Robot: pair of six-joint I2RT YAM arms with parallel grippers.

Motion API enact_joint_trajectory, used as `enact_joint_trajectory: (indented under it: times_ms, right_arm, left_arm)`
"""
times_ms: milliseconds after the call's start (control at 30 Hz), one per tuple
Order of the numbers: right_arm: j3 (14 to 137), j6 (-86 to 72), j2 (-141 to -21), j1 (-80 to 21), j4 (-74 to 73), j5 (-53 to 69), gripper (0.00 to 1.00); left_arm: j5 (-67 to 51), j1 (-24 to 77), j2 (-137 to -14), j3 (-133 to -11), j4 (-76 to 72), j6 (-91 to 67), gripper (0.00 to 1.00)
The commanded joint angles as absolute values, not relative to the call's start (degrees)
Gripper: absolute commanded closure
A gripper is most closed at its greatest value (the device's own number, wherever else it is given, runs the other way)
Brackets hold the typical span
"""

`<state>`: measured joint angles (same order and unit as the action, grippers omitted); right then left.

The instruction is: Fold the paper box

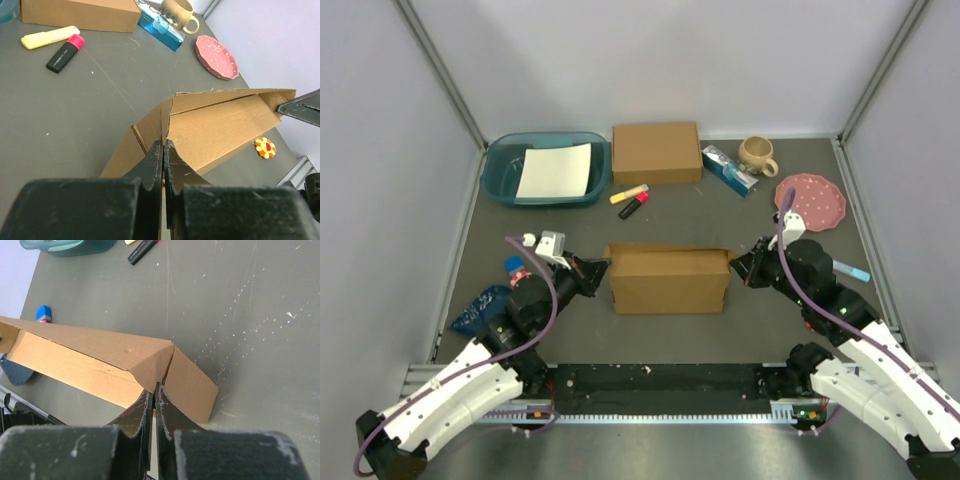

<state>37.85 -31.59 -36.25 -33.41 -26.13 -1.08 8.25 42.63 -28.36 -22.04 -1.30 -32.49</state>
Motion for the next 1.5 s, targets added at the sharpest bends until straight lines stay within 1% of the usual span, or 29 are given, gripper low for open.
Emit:
enact_joint_trajectory:
  times_ms: [0, 133, 200, 300, 600, 633, 667, 733, 933, 1133, 1467]
  right_arm:
    - [35.33, -32.25, -36.04, -34.63, -34.19, -1.58, 1.0]
    - [33.58, -33.74, -34.72, -34.89, -33.58, -4.83, 1.0]
    - [31.73, -34.45, -33.93, -35.42, -32.0, -6.68, 1.0]
    - [30.41, -35.15, -32.7, -35.42, -31.03, -7.82, 1.0]
    - [29.0, -35.77, -33.13, -35.33, -29.0, -7.74, 1.0]
    - [29.09, -35.95, -33.05, -35.42, -29.0, -7.73, 0.98]
    - [29.18, -36.21, -32.52, -35.42, -29.09, -8.0, 0.92]
    - [30.14, -36.3, -31.91, -35.42, -29.53, -8.7, 0.85]
    - [34.88, -36.3, -31.64, -35.42, -31.9, -10.81, 0.76]
    - [38.67, -35.33, -31.64, -35.42, -32.52, -12.74, 0.7]
    - [42.45, -32.52, -35.24, -35.42, -31.2, -13.71, 0.68]
  left_arm:
    - [11.24, 43.95, -27.25, -17.76, 8.96, -28.74, 1.0]
    - [13.97, 44.47, -24.1, -13.02, 5.46, -29.26, 1.0]
    - [15.99, 44.74, -22.68, -9.17, 1.16, -30.23, 1.0]
    - [18.45, 44.74, -20.92, -6.6, -3.16, -31.2, 1.0]
    - [19.07, 45.0, -24.08, -4.66, -10.28, -29.79, 1.0]
    - [19.07, 45.0, -24.87, -4.83, -10.46, -29.88, 1.0]
    - [19.16, 45.09, -25.22, -5.01, -10.46, -29.8, 1.0]
    - [19.42, 45.18, -25.4, -5.62, -10.37, -29.1, 1.0]
    - [20.83, 45.26, -25.66, -8.17, -7.39, -27.51, 1.0]
    - [21.8, 45.26, -26.45, -9.93, -4.92, -27.6, 1.0]
    - [22.59, 45.35, -28.3, -11.42, -4.13, -27.25, 1.0]
